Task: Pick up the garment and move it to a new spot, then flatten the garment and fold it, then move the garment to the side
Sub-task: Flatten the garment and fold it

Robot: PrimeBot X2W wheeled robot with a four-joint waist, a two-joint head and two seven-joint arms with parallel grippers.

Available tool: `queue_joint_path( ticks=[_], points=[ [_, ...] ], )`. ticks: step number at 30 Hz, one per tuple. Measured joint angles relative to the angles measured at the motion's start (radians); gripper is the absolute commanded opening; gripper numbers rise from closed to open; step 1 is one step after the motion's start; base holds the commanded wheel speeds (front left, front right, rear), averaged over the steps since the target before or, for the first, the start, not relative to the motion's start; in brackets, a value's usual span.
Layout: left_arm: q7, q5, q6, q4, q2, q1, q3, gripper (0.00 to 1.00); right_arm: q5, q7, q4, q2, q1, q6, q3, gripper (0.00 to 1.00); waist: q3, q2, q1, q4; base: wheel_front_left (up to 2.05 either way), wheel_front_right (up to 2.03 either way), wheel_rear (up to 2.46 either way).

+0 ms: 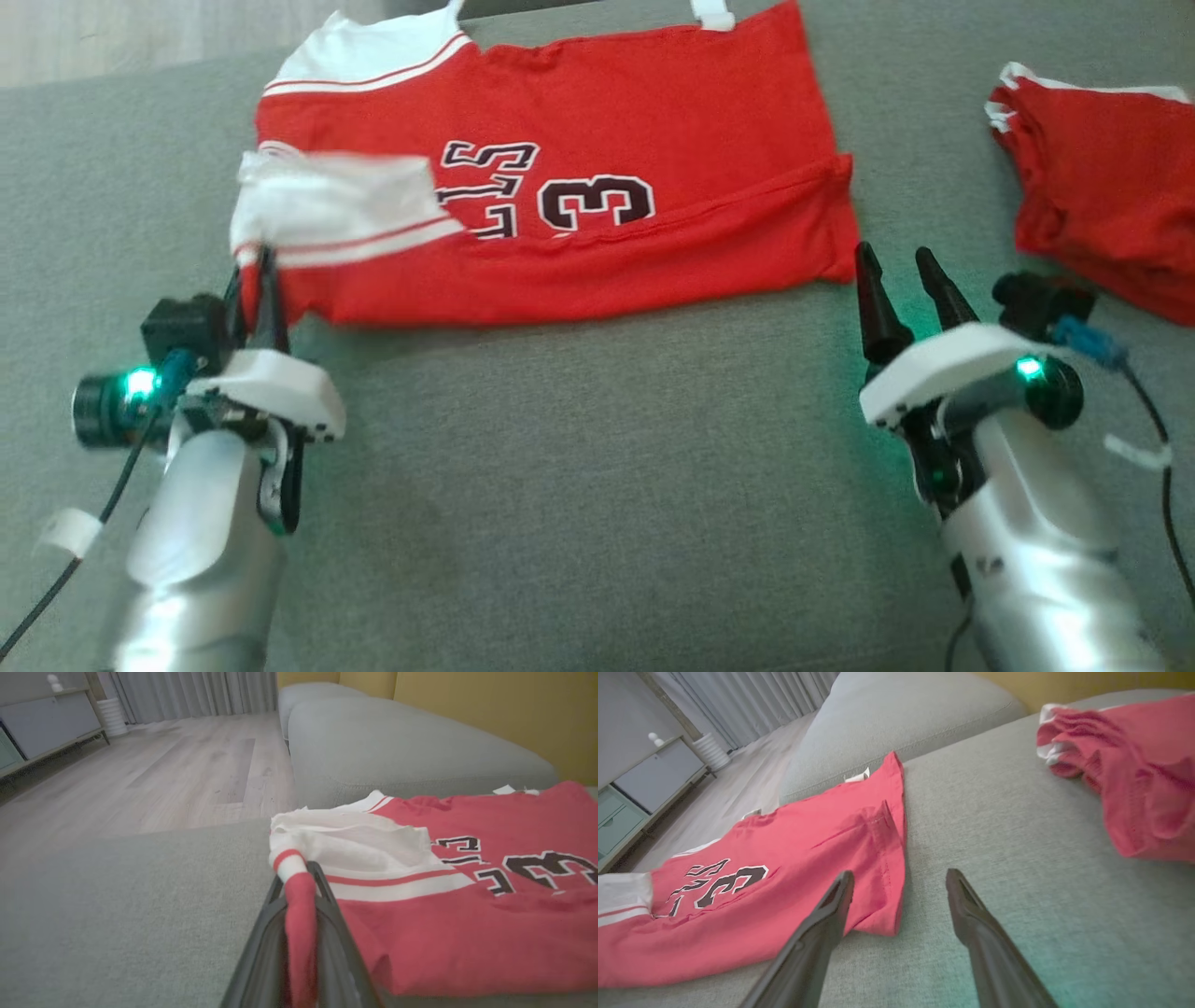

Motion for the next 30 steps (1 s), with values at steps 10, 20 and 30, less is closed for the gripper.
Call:
queue_joint_path(
  ticks=[10,20,30],
  points=[
    [-0.049,0.026,-0.016,-0.081,-0.002,-0.010,-0.052,0.00,0.057,0.088,0.295,-0.001,-0.169,0.000,-0.001,1.00,0.009,0.0000,0.0000,0.046,0.00,0.00,0.00],
    [-0.040,0.026,-0.013,-0.081,0.008,-0.004,-0.069,0.00,0.076,0.022,0.445,-0.004,-0.251,0.000,0.099,0.00,-0.004,0.0000,-0.0001,0.052,0.00,0.00,0.00],
    [-0.042,0.012,-0.005,-0.072,0.033,0.093,-0.065,0.00,0.038,-0.019,0.468,-0.004,-0.259,0.000,0.160,0.00,-0.078,0.0000,-0.0001,0.022,0.00,0.00,0.00]
  ],
)
